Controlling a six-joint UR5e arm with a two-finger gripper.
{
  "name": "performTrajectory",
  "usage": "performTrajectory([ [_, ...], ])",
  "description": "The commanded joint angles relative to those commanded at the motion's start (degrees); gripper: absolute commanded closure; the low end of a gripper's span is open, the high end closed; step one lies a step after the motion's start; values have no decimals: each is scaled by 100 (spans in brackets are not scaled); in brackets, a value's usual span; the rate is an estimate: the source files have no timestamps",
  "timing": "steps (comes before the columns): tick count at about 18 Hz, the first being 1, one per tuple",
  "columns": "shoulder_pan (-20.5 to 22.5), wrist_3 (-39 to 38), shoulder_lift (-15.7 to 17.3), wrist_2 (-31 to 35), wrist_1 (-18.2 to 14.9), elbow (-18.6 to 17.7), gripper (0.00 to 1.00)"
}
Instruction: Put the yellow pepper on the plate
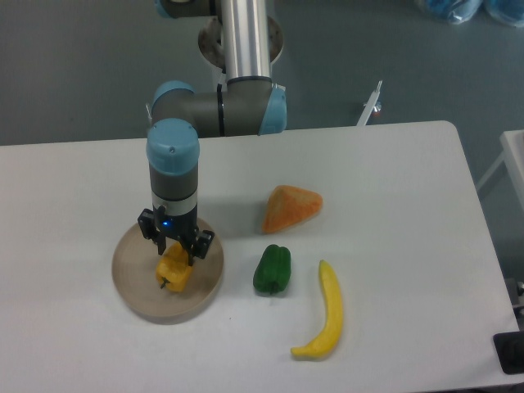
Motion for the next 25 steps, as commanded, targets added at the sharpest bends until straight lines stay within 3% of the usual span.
performTrajectory([
  [1,9,9,35,0,0,26,0],
  [5,87,88,167,26,-18,228,0],
  [9,640,315,325,79,-35,457,0],
  [21,2495,2432,325,123,-97,1011,0],
  [25,2803,3277,290,132,-123,1099,0],
])
